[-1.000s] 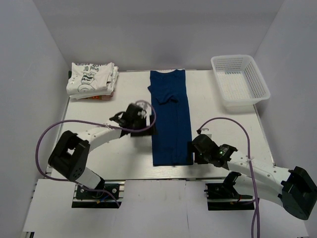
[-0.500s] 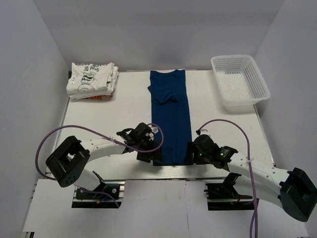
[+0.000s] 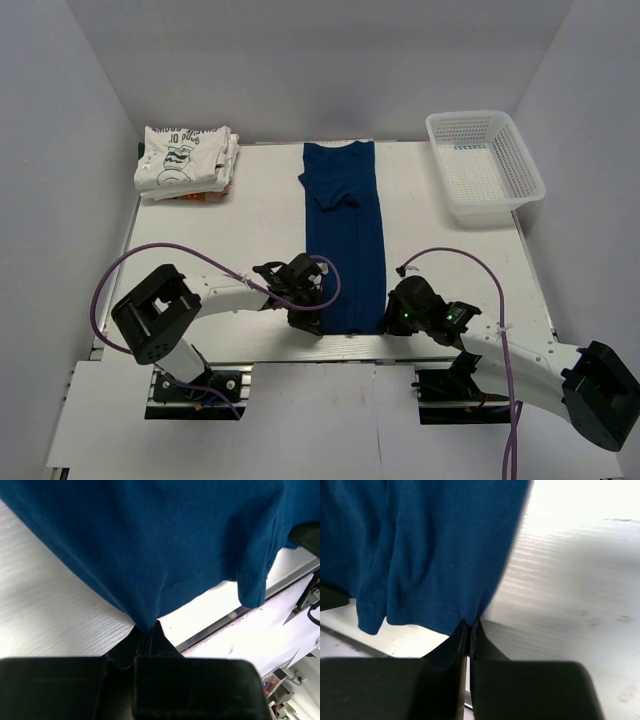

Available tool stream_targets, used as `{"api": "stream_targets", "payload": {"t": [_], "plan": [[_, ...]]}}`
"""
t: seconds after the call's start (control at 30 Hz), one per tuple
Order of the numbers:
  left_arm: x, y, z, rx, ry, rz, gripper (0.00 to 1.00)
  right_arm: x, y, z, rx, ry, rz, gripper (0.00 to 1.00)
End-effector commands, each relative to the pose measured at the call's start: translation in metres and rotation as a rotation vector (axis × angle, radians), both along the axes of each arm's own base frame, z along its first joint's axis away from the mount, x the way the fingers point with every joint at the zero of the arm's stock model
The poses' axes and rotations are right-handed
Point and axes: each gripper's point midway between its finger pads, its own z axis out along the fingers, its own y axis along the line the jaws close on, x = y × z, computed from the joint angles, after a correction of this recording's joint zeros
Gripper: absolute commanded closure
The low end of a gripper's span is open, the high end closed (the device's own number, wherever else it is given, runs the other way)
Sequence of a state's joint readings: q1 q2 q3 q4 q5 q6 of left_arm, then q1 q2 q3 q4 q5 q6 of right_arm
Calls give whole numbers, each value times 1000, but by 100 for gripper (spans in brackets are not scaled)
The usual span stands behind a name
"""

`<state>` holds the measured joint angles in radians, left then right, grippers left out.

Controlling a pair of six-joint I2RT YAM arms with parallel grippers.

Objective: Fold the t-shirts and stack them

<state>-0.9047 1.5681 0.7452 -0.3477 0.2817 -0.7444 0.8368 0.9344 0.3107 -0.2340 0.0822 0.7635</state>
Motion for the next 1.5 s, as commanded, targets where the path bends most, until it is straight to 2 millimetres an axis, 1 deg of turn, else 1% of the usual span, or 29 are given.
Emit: {"api": "stream_targets", "payload": {"t": [0.0,0.07,0.2,0.33,0.37,0.43,0.47,0.53,0.6,0.63,0.7,0.73,0.77,0.8,0.83,0.87,0.9,0.93,0.97,1.0,1.03,1.07,1.1,1.17,1.27,1.33,1.4,1.43,1.47], "plan": [[-19,41,-27,191,40,24,100,-27,-10,-19,-15,110,24,100],[-22,43,-21,186,27,27,100,-34,-17,-20,-32,139,8,100],[-25,46,-8,170,7,32,100,-46,-17,-7,2,161,30,100],[-17,32,10,87,-62,29,100,-35,-7,16,40,80,88,100],[-7,26,18,74,-102,33,100,-29,-3,22,53,55,96,100],[10,20,32,69,-174,53,100,-13,5,35,43,-12,117,100],[15,20,35,79,-193,63,100,2,3,39,15,-72,84,100],[34,12,54,54,-260,95,100,26,5,58,-5,-145,23,100],[61,19,60,116,-343,166,100,48,4,64,-50,-188,-46,100],[85,20,77,148,-419,225,100,65,3,80,-66,-250,-96,100],[110,21,77,212,-455,276,100,83,2,79,-105,-266,-140,100],[131,19,92,225,-514,326,100,94,-3,81,-136,-292,-173,100],[140,17,94,235,-524,344,100,110,9,89,-129,-316,-183,100],[158,14,96,246,-536,366,100,120,5,91,-142,-326,-211,100],[170,11,98,243,-555,380,100,135,9,106,-128,-369,-247,100],[178,12,97,263,-555,374,100,150,7,110,-155,-391,-282,100],[191,6,110,253,-562,392,100,161,9,112,-171,-405,-291,100],[201,14,94,315,-535,403,100,174,10,113,-178,-426,-299,100],[209,16,92,335,-533,416,100,182,11,118,-190,-446,-297,100],[223,15,101,339,-556,445,100,193,16,114,-211,-439,-299,100],[234,20,101,345,-554,469,100,203,12,116,-221,-448,-319,100],[243,20,95,350,-557,473,100,215,16,129,-211,-478,-332,100],[253,16,100,329,-570,467,100,221,18,118,-234,-461,-321,100],[269,18,101,313,-581,473,100,237,19,124,-216,-480,-332,100],[295,14,103,291,-607,470,100,259,20,118,-222,-474,-336,100],[304,14,89,314,-600,438,100,271,25,121,-204,-472,-335,100],[315,10,90,301,-598,433,100,280,20,112,-211,-451,-347,100],[322,13,79,320,-589,432,100,285,26,107,-207,-441,-335,100],[323,10,77,312,-583,427,100,289,23,105,-211,-433,-343,100]]}}
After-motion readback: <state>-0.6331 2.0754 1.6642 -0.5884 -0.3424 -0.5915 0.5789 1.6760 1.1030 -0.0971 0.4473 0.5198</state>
